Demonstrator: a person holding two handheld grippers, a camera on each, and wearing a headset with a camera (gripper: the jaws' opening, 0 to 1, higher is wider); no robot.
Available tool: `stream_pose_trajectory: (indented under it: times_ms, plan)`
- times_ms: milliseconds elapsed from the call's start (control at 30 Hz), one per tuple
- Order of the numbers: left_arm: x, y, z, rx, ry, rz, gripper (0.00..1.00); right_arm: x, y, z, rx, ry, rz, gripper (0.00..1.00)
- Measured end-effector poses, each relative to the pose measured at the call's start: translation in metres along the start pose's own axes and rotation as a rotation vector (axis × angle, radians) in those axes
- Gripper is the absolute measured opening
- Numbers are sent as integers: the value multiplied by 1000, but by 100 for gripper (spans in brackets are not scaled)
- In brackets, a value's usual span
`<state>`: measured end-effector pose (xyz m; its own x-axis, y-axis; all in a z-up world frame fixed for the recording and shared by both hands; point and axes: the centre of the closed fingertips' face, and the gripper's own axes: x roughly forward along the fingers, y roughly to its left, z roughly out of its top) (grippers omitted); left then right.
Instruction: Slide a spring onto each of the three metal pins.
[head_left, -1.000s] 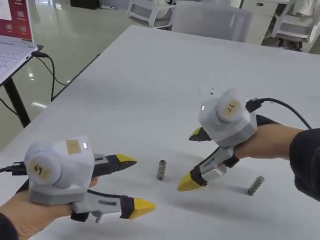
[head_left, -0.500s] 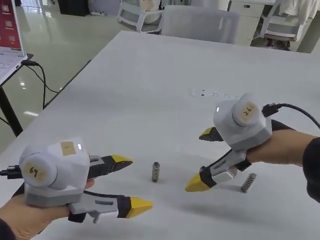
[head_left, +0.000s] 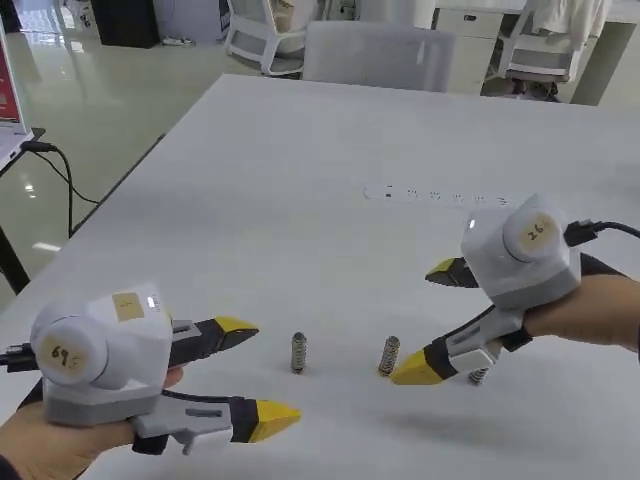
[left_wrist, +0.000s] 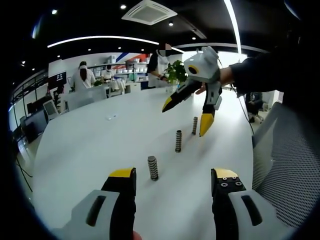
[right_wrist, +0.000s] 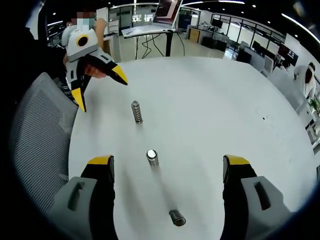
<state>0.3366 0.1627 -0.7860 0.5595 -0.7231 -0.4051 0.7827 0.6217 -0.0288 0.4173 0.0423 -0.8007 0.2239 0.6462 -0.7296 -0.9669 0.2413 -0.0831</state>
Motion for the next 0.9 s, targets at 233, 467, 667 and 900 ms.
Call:
stream_pose_trajectory:
  times_ms: [233,467,667,900]
  plan:
    - [4,-1,3,7,3,-7,59,-13,-5,-13,46,-18,-36,91]
    - [6,-1,3,6,8,-6,60,-25,-6,-21,80,-43,-69,92]
    - [7,-1,3,4,10,-4,61,-35,-4,-31,112,-66,-96,92]
    - [8,-1,2,1,13,0,62,-43,7,-40,132,-91,-119,93]
